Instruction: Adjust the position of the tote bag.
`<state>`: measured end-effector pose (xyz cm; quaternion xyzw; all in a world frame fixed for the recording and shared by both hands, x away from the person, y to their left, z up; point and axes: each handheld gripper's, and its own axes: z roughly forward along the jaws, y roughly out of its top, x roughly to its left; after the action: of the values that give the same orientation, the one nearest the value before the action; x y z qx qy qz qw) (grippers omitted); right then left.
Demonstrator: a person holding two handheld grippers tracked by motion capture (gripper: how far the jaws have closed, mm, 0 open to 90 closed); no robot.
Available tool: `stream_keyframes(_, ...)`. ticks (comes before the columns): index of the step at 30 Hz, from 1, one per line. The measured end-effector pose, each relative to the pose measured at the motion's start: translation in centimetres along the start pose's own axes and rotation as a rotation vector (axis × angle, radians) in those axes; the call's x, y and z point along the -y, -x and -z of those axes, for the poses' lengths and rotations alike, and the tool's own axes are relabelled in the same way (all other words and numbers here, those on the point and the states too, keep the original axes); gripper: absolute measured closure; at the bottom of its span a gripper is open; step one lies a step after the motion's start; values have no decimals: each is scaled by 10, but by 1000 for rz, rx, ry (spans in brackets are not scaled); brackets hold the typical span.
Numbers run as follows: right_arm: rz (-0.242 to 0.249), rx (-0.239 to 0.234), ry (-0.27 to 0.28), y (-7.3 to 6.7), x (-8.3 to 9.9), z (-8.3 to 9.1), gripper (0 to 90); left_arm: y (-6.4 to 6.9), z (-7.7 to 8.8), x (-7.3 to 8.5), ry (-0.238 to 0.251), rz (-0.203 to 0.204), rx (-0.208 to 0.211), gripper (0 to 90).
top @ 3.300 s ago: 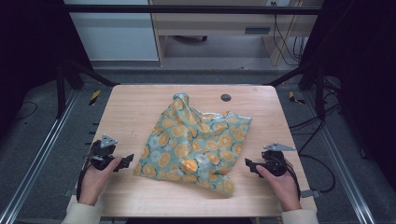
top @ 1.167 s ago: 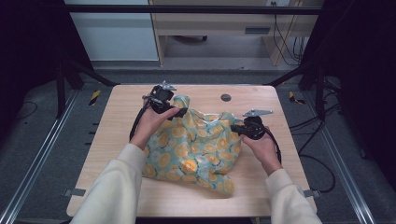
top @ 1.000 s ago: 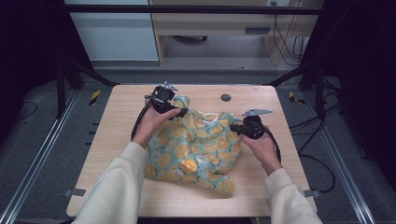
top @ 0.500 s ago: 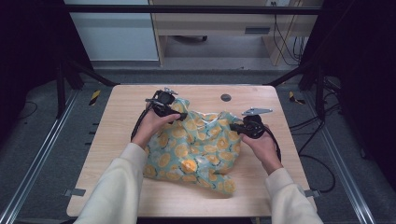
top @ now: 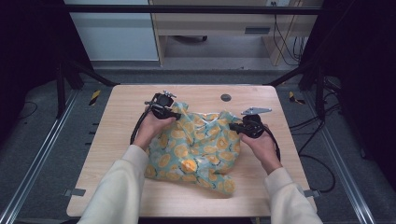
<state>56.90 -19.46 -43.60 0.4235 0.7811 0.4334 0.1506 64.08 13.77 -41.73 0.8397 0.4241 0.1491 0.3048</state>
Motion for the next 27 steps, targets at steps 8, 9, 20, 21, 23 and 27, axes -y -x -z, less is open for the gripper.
stream_keyframes(8, 3, 6, 9, 1, -1, 3, 899, -2, 4, 7, 8, -14, 21, 897)
stream_keyframes(9, 3, 6, 9, 1, -1, 3, 899, -2, 4, 7, 8, -14, 21, 898)
stream_keyframes(20, 19, 37, 70, -2, 0, 30, 900, 5, 62, 20, 204, -41, -34, 900)
stream_keyframes(21, 21, 39, 79, -3, 0, 33, 900, 5, 62, 20, 204, -41, -34, 900)
stream_keyframes(23, 42, 52, 86, -6, -1, 42, 900, 8, 75, 24, 238, -52, -45, 900)
stream_keyframes(27, 46, 62, 110, -8, -4, 57, 900, 12, 94, 31, 298, -57, -44, 900)
